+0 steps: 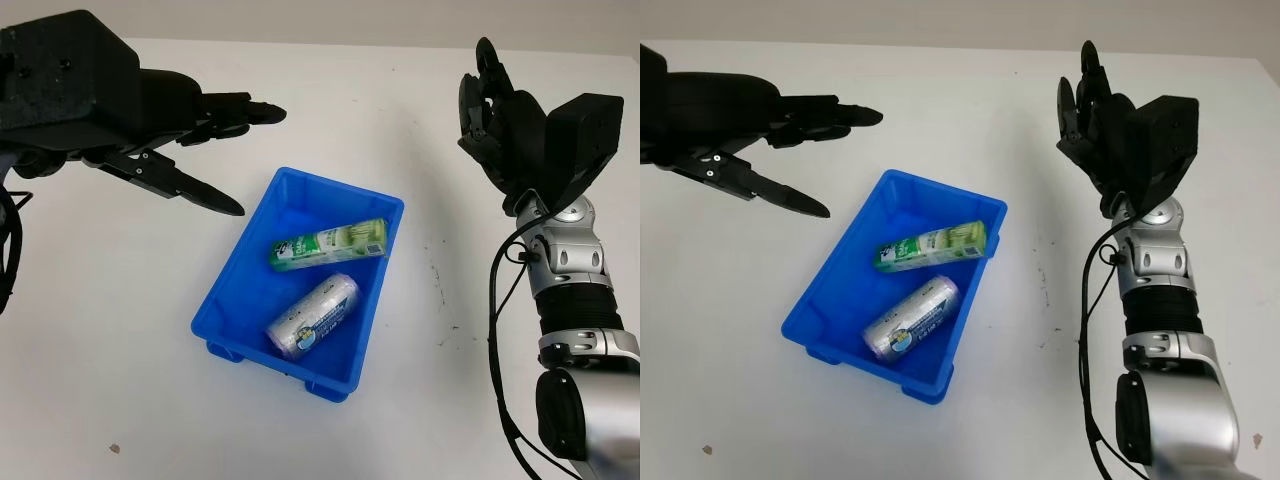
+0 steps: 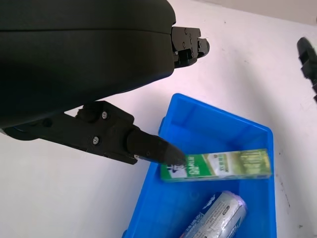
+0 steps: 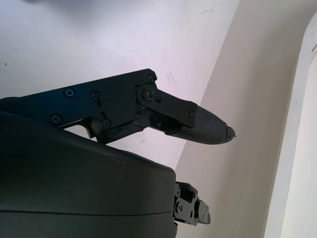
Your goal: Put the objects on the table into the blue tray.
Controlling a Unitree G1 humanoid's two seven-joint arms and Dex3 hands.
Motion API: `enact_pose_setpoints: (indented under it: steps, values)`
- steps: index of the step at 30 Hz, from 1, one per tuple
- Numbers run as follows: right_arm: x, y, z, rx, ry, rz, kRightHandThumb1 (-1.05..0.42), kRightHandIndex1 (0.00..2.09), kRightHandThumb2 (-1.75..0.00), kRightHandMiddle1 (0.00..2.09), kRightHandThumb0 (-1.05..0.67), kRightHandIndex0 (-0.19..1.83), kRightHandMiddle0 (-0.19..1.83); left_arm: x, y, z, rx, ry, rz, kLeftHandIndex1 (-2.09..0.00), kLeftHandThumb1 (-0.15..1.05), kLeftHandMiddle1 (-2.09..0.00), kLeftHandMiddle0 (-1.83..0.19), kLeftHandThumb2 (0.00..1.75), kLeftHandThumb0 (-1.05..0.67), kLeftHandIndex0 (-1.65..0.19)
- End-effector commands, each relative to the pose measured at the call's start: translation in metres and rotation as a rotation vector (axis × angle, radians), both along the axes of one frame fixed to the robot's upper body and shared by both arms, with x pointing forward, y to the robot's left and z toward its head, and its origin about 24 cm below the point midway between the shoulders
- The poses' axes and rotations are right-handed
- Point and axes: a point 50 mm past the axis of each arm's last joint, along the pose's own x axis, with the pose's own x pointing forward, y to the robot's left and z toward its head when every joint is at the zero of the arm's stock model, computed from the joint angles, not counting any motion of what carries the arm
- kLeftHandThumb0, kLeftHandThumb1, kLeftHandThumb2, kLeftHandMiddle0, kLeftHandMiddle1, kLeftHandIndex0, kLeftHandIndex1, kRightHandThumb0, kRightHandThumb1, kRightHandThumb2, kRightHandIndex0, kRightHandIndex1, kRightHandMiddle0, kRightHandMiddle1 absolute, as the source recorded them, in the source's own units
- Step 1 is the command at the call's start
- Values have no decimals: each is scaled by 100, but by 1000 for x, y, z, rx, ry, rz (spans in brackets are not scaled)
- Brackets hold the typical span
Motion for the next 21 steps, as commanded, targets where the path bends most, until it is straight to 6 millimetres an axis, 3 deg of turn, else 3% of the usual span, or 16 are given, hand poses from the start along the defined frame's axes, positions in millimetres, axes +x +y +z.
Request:
enact_pose_setpoints:
  steps: [1,7,13,16,21]
  values:
    - [-2,0,2,9,-12,-1,-105,0,-71,0,-59,-19,-19,0,2,8,-49,-50,38,-8,105,-6,13,47,3,6]
    - [-1,1,1,13,-1,1,-105,0,-71,0,-60,-19,-19,11,7,12,-231,-116,174,-11,104,-9,0,56,-12,-6]
    - [-1,2,2,10,0,8,-105,0,-72,0,-64,-19,-19,25,26,6,-468,-173,277,-11,105,-10,-10,46,-59,-9]
    - [0,3,2,13,3,14,-105,0,-74,0,-66,-19,-19,32,43,-4,-606,-167,361,-6,105,-4,0,51,-71,2]
    - [0,6,3,21,9,16,-105,0,-80,0,-69,-19,-19,43,67,-34,-825,-184,453,0,105,-1,17,60,-75,18]
